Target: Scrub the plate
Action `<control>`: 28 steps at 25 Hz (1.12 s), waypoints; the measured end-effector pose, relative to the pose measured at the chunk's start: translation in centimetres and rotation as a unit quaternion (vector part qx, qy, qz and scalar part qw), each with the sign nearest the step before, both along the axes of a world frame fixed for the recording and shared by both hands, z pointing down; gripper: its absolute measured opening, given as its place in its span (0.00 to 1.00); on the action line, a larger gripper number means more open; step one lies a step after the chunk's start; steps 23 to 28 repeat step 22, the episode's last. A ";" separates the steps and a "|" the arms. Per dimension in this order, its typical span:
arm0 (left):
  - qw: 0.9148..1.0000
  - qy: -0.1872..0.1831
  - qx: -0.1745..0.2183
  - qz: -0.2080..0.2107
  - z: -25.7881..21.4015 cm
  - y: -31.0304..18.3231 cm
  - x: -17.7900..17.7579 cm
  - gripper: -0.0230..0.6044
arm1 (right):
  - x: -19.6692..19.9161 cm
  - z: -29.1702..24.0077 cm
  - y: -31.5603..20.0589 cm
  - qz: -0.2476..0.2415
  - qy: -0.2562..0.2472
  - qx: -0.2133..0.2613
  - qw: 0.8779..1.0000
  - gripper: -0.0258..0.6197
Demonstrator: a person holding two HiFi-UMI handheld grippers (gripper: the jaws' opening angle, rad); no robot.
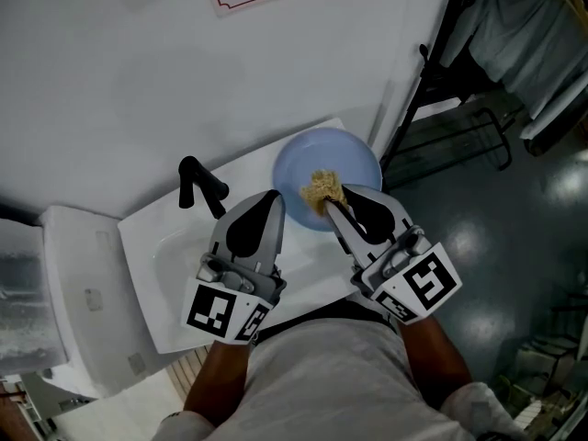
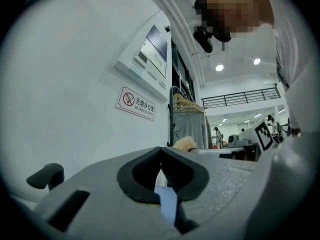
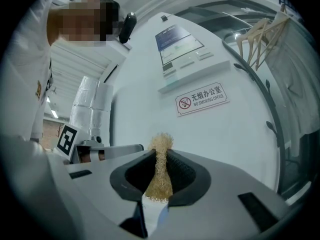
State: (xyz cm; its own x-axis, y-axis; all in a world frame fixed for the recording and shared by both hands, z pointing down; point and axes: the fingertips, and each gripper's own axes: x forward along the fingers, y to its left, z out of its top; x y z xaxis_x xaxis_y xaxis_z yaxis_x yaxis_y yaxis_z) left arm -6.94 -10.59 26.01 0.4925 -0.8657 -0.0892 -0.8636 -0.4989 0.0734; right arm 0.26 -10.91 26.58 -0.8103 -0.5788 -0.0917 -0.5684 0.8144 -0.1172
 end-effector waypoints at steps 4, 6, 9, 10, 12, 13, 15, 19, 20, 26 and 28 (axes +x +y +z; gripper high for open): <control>1.000 0.001 0.001 -0.001 -0.1 0.0 -0.1 0.06 | -0.1 0.0 0.0 0.000 0.002 0.003 1.000 0.13; 1.000 0.001 0.001 -0.001 -0.1 0.0 -0.2 0.06 | -0.1 0.0 0.0 0.000 0.003 0.004 1.000 0.13; 1.000 0.001 0.002 -0.002 -0.1 0.0 -0.3 0.06 | -0.2 0.0 0.0 0.000 0.004 0.006 1.000 0.13; 1.000 0.001 0.003 -0.002 -0.1 0.0 -0.3 0.06 | -0.3 0.0 0.1 0.000 0.005 0.007 1.000 0.13; 1.000 0.002 0.003 -0.002 -0.2 0.1 -0.4 0.06 | -0.4 0.0 0.2 -0.001 0.006 0.008 1.000 0.13; 1.000 0.002 0.003 -0.002 -0.2 0.1 -0.4 0.06 | -0.4 0.0 0.2 0.000 0.007 0.009 1.000 0.13; 1.000 0.003 0.004 -0.001 -0.2 0.1 -0.4 0.06 | -0.4 0.0 0.2 0.000 0.008 0.010 1.000 0.13; 1.000 0.003 0.005 0.000 -0.2 0.2 -0.2 0.06 | -0.3 -0.1 0.3 0.001 0.006 0.011 1.000 0.13; 1.000 0.003 0.004 0.001 -0.2 0.2 -0.1 0.06 | -0.3 -0.1 0.3 0.001 0.006 0.011 1.000 0.13; 1.000 0.004 0.004 0.001 -0.2 0.2 -0.1 0.06 | -0.2 -0.1 0.3 0.001 0.006 0.011 1.000 0.13; 1.000 0.004 0.004 0.001 -0.2 0.2 -0.1 0.06 | -0.2 -0.1 0.3 0.001 0.006 0.011 1.000 0.13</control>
